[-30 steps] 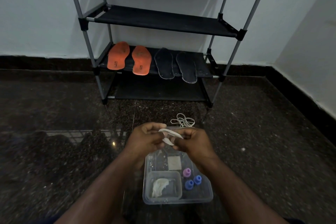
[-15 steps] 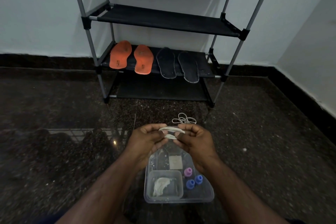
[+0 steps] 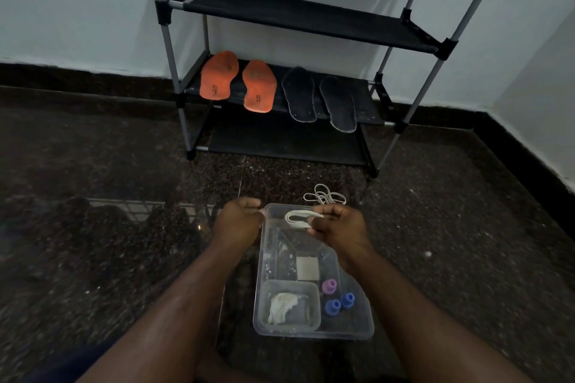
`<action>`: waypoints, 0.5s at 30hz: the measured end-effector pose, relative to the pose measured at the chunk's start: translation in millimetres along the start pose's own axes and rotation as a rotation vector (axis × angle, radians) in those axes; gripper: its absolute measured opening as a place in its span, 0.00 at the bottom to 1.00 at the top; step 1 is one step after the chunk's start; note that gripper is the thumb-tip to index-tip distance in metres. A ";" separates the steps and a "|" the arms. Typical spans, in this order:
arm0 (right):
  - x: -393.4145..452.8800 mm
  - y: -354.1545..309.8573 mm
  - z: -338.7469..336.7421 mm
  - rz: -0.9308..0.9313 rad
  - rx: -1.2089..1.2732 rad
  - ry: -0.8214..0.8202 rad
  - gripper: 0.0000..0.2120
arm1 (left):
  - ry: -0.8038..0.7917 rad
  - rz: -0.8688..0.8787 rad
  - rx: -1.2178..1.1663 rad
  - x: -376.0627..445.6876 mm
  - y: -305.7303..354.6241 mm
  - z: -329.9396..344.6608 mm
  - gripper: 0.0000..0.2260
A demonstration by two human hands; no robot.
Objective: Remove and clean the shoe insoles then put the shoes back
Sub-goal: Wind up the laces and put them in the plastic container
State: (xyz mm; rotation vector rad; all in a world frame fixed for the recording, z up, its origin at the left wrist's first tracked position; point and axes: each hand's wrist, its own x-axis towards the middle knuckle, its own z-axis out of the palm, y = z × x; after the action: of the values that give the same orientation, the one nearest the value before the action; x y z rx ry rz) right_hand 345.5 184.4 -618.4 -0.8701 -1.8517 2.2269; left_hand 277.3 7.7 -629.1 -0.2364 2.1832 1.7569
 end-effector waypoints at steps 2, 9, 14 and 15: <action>17.0 10.9 7.3 0.029 -0.050 0.020 0.07 | 0.015 -0.018 0.145 8.1 -12.3 -3.4 0.09; 65.3 44.7 39.4 0.077 -0.232 0.095 0.09 | -0.220 0.000 0.685 10.7 -33.1 5.8 0.20; 75.1 55.1 46.1 0.101 -0.319 0.106 0.08 | -0.225 0.049 0.815 16.8 -39.5 9.0 0.16; 76.3 56.3 46.4 0.097 -0.350 0.115 0.08 | -0.222 0.057 0.822 17.5 -40.7 9.3 0.16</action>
State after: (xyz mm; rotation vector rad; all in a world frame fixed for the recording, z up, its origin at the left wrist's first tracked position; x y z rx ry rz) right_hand 274.3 163.9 -693.6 -1.1380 -2.2226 1.8824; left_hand 275.7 8.8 -674.3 0.2106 2.5284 0.7345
